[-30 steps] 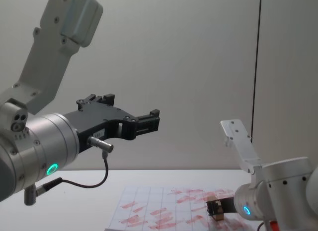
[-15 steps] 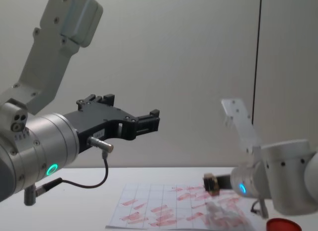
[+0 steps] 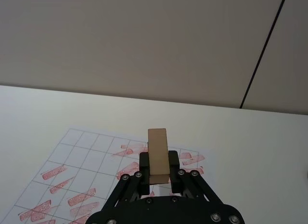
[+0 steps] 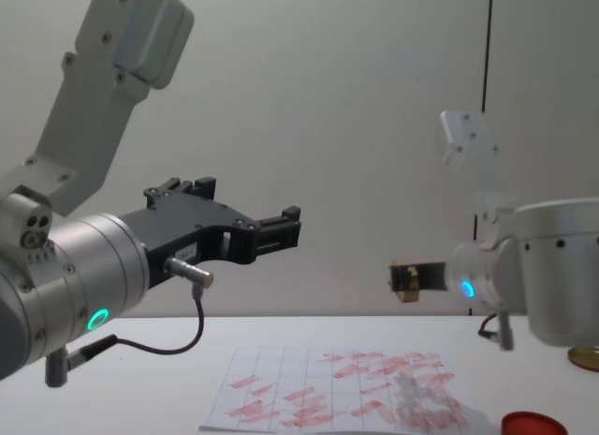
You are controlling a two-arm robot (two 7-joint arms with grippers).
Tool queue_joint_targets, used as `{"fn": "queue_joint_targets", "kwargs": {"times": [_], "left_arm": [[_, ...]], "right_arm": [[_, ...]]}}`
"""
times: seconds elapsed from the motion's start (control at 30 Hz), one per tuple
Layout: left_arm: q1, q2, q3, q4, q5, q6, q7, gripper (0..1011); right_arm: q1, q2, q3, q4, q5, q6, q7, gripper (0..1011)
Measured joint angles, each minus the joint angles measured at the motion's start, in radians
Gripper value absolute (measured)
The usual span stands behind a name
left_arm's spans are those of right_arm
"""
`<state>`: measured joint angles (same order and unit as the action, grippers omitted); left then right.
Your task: Use the one hand to pick up the stamp and affix it onto the A4 paper.
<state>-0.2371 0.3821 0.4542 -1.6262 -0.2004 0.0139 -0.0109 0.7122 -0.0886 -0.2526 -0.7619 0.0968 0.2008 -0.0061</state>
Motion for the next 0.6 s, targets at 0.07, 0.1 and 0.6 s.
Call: {"fn": "queue_joint_targets", "kwargs": {"times": [0.07, 0.1, 0.6], "left_arm": [[0.0, 0.0, 0.0, 0.0, 0.0, 0.0, 0.0, 993], [0.0, 0.0, 0.0, 0.0, 0.0, 0.0, 0.0, 993], [0.0, 0.0, 0.0, 0.0, 0.0, 0.0, 0.0, 993]], "right_arm": [[-0.016, 0.006, 0.003, -0.037, 0.0, 0.015, -0.005, 216], [-0.028, 0.01, 0.005, -0.065, 0.0, 0.029, -0.01, 216], [-0.159, 0.068, 0.041, -0.289, -0.007, 0.143, -0.046, 217]]}}
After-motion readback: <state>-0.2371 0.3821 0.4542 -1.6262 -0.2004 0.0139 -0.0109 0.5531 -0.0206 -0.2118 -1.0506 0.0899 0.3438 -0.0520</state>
